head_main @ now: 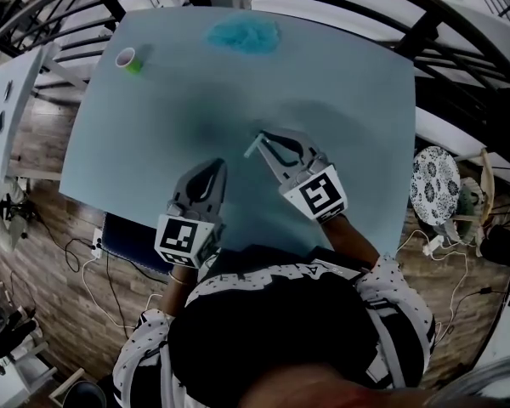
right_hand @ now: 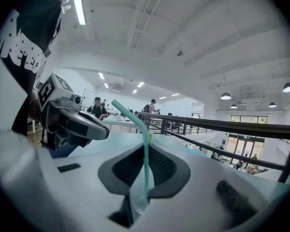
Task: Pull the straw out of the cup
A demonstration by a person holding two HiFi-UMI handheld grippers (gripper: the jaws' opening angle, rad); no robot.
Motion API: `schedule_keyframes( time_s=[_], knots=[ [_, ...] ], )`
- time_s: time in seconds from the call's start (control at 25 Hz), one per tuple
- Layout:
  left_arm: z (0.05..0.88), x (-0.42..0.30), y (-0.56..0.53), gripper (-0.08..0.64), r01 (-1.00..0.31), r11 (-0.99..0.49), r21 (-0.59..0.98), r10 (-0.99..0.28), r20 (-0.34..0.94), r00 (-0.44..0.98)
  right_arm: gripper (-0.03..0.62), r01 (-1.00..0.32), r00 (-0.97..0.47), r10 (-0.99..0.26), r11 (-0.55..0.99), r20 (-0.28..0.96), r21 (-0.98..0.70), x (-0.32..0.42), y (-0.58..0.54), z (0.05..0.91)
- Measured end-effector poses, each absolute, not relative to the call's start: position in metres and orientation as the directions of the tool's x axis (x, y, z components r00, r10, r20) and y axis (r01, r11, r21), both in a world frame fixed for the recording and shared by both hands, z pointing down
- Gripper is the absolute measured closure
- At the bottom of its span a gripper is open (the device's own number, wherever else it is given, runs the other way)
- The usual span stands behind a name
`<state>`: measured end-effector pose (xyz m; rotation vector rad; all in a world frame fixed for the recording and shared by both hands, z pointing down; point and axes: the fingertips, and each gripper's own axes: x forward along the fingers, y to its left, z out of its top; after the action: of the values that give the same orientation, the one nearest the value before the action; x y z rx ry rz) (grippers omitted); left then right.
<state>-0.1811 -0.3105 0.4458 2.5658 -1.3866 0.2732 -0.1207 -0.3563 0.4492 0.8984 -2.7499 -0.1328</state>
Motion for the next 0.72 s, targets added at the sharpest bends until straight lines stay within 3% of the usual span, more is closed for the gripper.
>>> schedule_keyframes(
  time_s=[0.72],
  knots=[
    [0.433, -0.178, -0.296, 0.547, -0.845, -0.531, 0.066, -0.814, 0.239, 0.53, 0.549, -0.58, -0.786, -0.604, 0.795, 0.132, 0.178, -0.114, -0.342, 0.422]
  ],
)
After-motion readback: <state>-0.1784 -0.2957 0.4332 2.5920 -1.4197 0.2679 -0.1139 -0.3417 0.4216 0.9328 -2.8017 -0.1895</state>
